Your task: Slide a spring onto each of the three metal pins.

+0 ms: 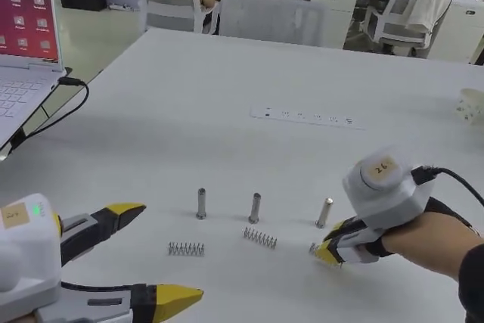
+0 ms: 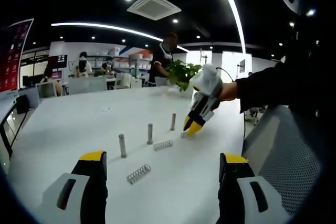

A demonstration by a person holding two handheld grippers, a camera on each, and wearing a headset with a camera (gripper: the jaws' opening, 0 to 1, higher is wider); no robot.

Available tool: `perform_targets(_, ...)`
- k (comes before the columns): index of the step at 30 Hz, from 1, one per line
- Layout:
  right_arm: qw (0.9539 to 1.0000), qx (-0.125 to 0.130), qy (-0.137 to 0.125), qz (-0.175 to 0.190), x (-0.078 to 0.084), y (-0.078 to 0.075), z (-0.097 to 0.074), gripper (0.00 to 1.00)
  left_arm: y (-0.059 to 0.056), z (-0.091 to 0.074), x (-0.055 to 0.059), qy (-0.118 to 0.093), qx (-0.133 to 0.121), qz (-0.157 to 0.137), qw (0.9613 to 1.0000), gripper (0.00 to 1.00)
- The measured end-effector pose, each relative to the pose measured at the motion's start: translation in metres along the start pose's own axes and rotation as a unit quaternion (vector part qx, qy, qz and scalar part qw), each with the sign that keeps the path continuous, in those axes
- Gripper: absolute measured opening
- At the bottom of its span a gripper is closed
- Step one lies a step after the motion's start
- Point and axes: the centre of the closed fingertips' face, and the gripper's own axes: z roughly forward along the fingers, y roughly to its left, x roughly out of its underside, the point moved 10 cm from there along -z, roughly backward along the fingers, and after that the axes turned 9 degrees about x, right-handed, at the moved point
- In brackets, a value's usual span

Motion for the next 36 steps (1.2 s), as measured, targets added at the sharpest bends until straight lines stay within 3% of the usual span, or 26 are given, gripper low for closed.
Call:
perform_targets(16,0.9983,-0.002,0.047,-0.035,-0.007,0.000,0.016,0.09,0.003,-0.002,0.005,-0.002,-0.006,-0.007,1.0000,0.85)
perform_targets(23,0.9983,-0.008,0.049,-0.031,-0.009,0.000,0.016,0.08,0.003,-0.002,0.003,-0.002,-0.004,-0.006,1.0000,0.85)
perform_targets(30,0.9994,-0.004,0.024,-0.023,-0.013,0.004,0.004,0.08,0.002,-0.003,0.001,-0.001,-0.003,-0.002,1.0000,0.84)
perform_targets(36,0.9999,0.001,-0.014,-0.007,-0.019,0.008,-0.014,0.08,-0.002,-0.002,-0.001,-0.003,0.002,0.000,1.0000,0.83)
